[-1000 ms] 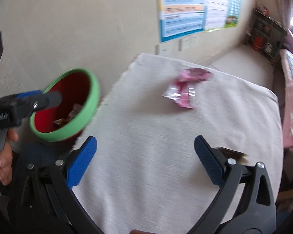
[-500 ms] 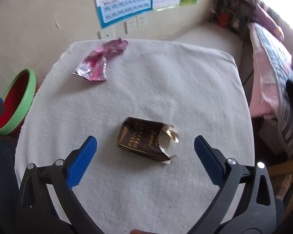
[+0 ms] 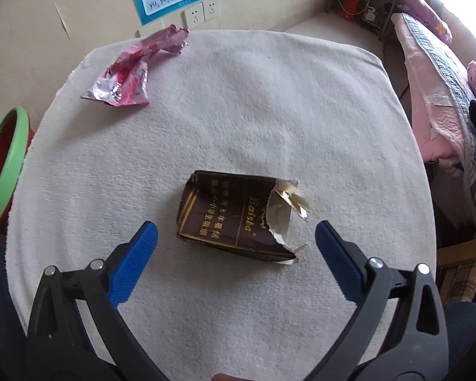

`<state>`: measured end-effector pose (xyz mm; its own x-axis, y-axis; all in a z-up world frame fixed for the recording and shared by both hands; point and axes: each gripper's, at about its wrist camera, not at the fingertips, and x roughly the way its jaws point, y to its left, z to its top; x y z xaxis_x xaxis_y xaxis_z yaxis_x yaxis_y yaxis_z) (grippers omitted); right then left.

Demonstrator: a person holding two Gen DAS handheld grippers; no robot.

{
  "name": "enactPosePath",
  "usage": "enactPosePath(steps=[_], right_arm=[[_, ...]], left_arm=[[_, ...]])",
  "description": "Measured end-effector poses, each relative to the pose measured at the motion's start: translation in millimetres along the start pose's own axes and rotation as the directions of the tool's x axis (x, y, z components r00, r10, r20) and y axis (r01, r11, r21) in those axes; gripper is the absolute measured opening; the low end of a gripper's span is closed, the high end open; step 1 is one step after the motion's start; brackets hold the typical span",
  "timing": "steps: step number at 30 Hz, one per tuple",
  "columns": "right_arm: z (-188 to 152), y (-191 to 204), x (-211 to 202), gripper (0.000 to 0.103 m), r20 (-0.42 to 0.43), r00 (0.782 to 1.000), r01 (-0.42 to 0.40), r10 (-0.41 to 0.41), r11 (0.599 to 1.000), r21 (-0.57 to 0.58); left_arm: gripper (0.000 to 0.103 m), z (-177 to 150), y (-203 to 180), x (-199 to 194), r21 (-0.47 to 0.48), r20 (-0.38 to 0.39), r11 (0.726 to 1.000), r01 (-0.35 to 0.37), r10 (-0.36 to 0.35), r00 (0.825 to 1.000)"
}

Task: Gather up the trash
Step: 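Grasp the brown Baisha cigarette box with the right tool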

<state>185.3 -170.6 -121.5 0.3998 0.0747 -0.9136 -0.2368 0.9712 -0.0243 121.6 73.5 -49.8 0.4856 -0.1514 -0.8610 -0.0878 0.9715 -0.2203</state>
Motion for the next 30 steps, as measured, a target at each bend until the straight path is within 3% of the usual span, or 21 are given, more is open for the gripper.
enactPosePath(steps=[5, 30], right_arm=[[-0.2, -4.4, 4.4, 0.085, -0.011, 1.0, -0.006, 0.006, 0.999, 0.032], [26.6, -37.0, -3.8, 0.077, 0.045, 0.999, -0.017, 0.015, 0.998, 0.059]], left_arm=[[0.095, 1.2, -4.2, 9.4, 0.003, -0.016, 1.0, 0.005, -0.005, 1.0], [0.095, 41.0, -37.6, 70.1, 0.033, -0.075, 0.999, 0.035, -0.032, 0.997]])
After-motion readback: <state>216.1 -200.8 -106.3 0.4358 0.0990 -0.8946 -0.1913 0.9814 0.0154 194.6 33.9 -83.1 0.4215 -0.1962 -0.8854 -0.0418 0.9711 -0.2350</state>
